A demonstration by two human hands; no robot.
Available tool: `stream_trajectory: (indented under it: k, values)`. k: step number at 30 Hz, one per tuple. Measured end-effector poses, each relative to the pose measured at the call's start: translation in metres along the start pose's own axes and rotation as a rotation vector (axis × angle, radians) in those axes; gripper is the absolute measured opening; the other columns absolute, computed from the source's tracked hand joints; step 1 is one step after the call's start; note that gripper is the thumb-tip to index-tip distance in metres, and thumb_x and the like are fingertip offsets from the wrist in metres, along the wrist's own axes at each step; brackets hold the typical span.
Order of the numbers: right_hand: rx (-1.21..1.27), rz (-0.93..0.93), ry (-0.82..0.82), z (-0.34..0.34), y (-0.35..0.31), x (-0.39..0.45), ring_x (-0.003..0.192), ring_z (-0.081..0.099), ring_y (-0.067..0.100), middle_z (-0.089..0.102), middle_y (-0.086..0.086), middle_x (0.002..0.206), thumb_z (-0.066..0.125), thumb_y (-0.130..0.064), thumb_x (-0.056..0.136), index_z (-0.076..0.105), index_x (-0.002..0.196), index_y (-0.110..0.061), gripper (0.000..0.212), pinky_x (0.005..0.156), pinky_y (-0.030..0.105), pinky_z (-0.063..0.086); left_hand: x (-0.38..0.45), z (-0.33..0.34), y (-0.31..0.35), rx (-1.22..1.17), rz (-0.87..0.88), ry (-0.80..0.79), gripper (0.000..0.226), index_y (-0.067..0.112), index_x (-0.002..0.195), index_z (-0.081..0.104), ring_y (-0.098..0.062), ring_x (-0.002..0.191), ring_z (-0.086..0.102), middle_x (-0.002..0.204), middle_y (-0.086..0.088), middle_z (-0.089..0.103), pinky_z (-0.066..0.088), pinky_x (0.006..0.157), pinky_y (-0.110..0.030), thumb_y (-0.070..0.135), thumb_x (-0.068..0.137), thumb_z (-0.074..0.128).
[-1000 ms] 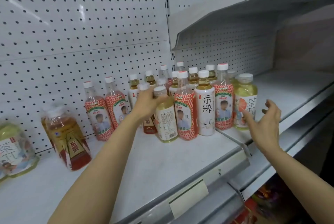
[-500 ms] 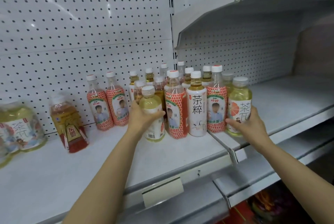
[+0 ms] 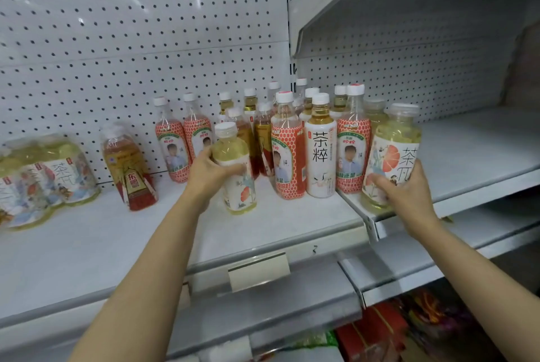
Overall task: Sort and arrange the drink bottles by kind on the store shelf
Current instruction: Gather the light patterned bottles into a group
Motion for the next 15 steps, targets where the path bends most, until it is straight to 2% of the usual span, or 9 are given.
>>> stream_trajectory:
  k: [3, 6, 8, 10, 11, 13, 15]
  values:
    - [0.023, -0.021, -0.02, 0.008, -0.007, -0.011, 0.098, 0.063, 0.019, 0.063, 0.002, 0.108, 0.079, -0.011, 0.076, 0.047, 0.118, -0.018, 0.053, 0.085, 0.039, 0.055, -0.003, -0.005, -0.006, -0.179, -0.054, -0.262, 0.068, 0.009, 0.133, 0.05, -0.031, 0.114, 0.064, 0.12, -0.009, 0.067, 0.052, 0.095, -0.041, -0.004, 0.071, 0.076]
    - [0.036, -0.032, -0.054, 0.021, -0.011, -0.021, 0.099, 0.063, 0.02, 0.064, 0.001, 0.108, 0.079, -0.012, 0.075, 0.047, 0.117, -0.019, 0.053, 0.087, 0.042, 0.055, -0.012, -0.001, -0.008, -0.241, -0.056, -0.363, 0.078, 0.011, 0.138, 0.047, -0.032, 0.12, 0.061, 0.128, -0.012, 0.063, 0.051, 0.095, -0.039, 0.013, 0.067, 0.078]
    - [0.054, -0.039, -0.075, 0.031, -0.016, -0.028, 0.099, 0.063, 0.019, 0.064, 0.002, 0.11, 0.08, -0.012, 0.075, 0.048, 0.12, -0.017, 0.055, 0.088, 0.042, 0.054, -0.018, 0.007, -0.007, -0.132, -0.017, -0.277, 0.101, 0.019, 0.141, 0.039, -0.028, 0.116, 0.062, 0.129, -0.008, 0.061, 0.051, 0.098, -0.045, 0.04, 0.056, 0.09]
    - [0.055, -0.062, -0.091, 0.04, -0.022, -0.034, 0.099, 0.063, 0.019, 0.064, 0.003, 0.111, 0.08, -0.014, 0.074, 0.048, 0.122, -0.017, 0.058, 0.089, 0.041, 0.053, -0.022, 0.006, -0.01, -0.001, -0.005, -0.04, 0.122, 0.025, 0.139, 0.031, -0.022, 0.118, 0.058, 0.132, -0.004, 0.053, 0.048, 0.102, -0.047, 0.058, 0.039, 0.093]
    - [0.051, -0.076, -0.103, 0.044, -0.025, -0.037, 0.1, 0.063, 0.019, 0.064, 0.002, 0.112, 0.081, -0.015, 0.073, 0.048, 0.123, -0.018, 0.059, 0.09, 0.04, 0.053, -0.025, 0.004, -0.013, 0.053, 0.005, 0.085, 0.124, 0.026, 0.137, 0.028, -0.02, 0.121, 0.052, 0.134, -0.004, 0.047, 0.046, 0.104, -0.045, 0.058, 0.038, 0.094]
    - [0.045, -0.088, -0.141, 0.054, -0.032, -0.042, 0.099, 0.062, 0.014, 0.064, -0.003, 0.109, 0.081, -0.019, 0.073, 0.047, 0.123, -0.02, 0.061, 0.088, 0.035, 0.052, -0.037, 0.006, -0.017, 0.12, 0.014, 0.247, 0.111, 0.019, 0.133, 0.027, -0.02, 0.118, 0.049, 0.133, -0.005, 0.042, 0.045, 0.102, -0.04, 0.047, 0.05, 0.095]
    - [0.028, -0.105, -0.182, 0.063, -0.039, -0.05, 0.094, 0.059, 0.001, 0.06, -0.011, 0.104, 0.082, -0.02, 0.073, 0.046, 0.126, -0.021, 0.064, 0.081, 0.023, 0.049, -0.047, 0.007, -0.019, 0.132, 0.027, 0.339, 0.089, 0.017, 0.124, 0.031, -0.022, 0.108, 0.058, 0.123, -0.006, 0.052, 0.052, 0.089, -0.038, 0.036, 0.061, 0.091]
Point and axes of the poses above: each hand's wrist, its own x-axis towards the middle knuckle, its own z-axis out of the palm, y = z × x, the point moved 9 cm from there along x, towards the middle knuckle
